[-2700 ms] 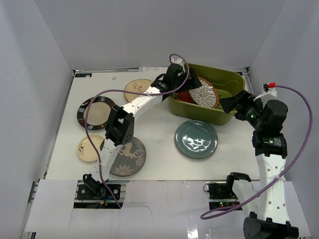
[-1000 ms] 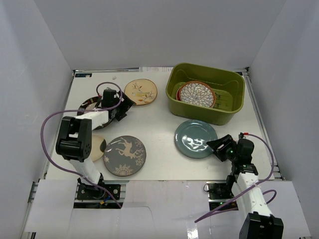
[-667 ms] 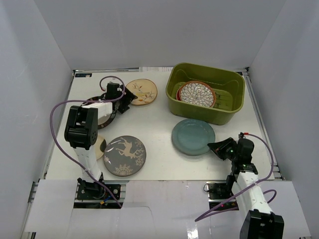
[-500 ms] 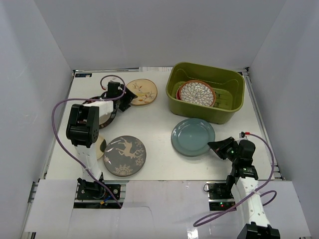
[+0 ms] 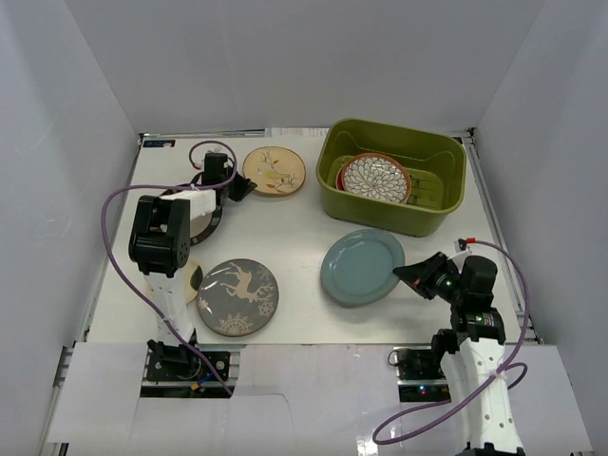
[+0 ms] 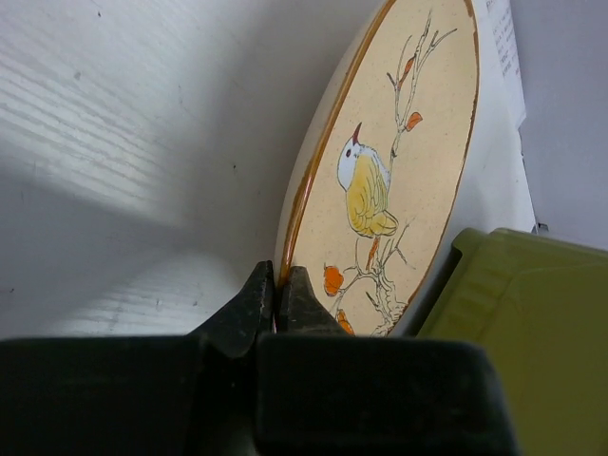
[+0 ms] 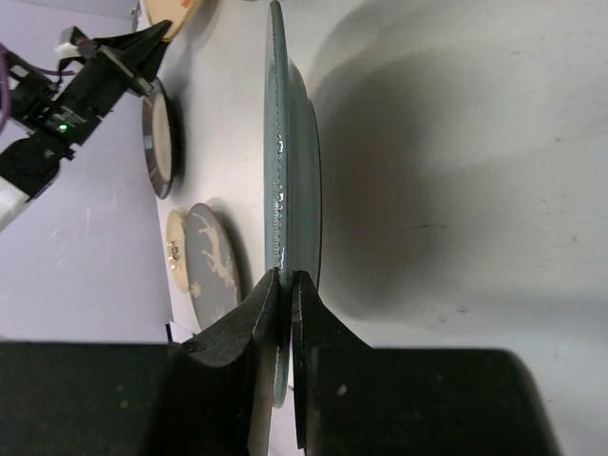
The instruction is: Place the plates into the plastic bin on the countertop
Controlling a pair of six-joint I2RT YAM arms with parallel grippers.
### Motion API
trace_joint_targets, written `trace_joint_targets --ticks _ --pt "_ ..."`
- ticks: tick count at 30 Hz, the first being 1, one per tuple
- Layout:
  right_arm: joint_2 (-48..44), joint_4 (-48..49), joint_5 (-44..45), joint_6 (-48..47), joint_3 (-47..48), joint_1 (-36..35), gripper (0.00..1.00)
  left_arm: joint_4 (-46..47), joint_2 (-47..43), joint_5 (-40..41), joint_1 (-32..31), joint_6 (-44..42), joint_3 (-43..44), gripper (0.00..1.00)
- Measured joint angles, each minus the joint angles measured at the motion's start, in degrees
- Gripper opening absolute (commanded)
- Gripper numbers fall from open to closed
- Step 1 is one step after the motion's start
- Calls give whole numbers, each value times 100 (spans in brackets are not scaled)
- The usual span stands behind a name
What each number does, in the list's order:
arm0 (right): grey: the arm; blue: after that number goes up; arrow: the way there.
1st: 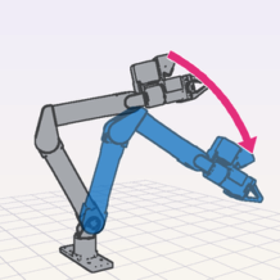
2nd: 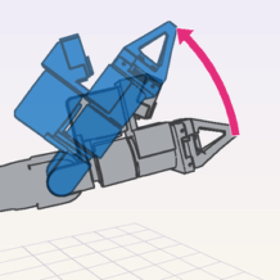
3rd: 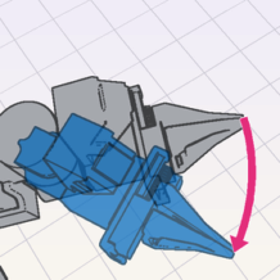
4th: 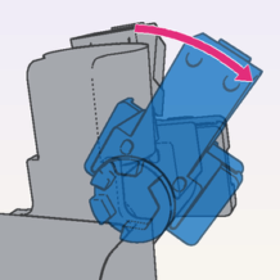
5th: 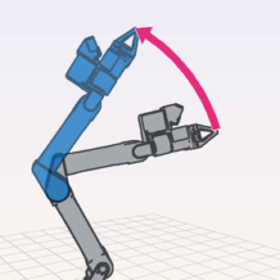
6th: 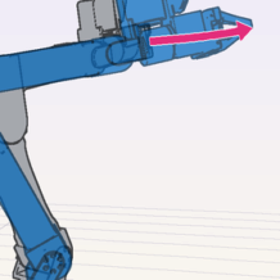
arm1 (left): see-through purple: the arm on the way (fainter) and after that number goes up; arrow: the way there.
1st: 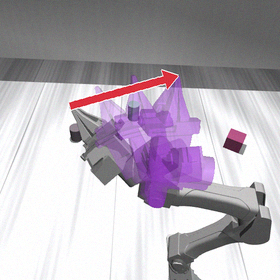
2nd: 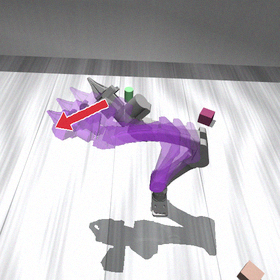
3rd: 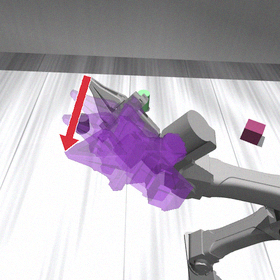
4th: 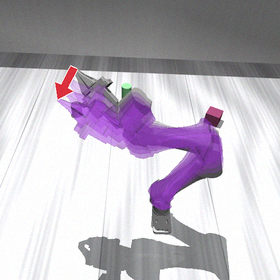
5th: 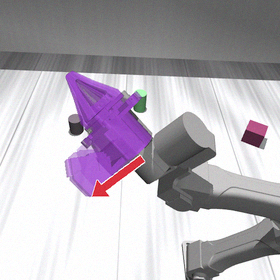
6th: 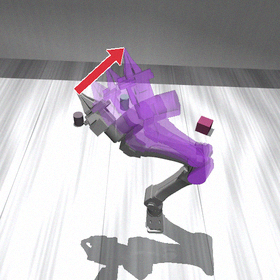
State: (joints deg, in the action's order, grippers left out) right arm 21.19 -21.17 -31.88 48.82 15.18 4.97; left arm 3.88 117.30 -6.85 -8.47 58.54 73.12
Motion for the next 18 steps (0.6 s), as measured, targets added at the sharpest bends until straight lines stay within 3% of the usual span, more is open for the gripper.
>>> trace_joint_targets --ticks 7,12,18 --pt "210 -214 -249 155 1311 -247 8 -17 -643 26 -17 -81 -682 0" --pt "426 310 -522 520 2061 -330 8 -339 -1473 254 -28 -365 -1263 0" --pt "1735 1117 -529 675 3073 -356 8 -527 -2304 275 -28 -525 -1733 0"
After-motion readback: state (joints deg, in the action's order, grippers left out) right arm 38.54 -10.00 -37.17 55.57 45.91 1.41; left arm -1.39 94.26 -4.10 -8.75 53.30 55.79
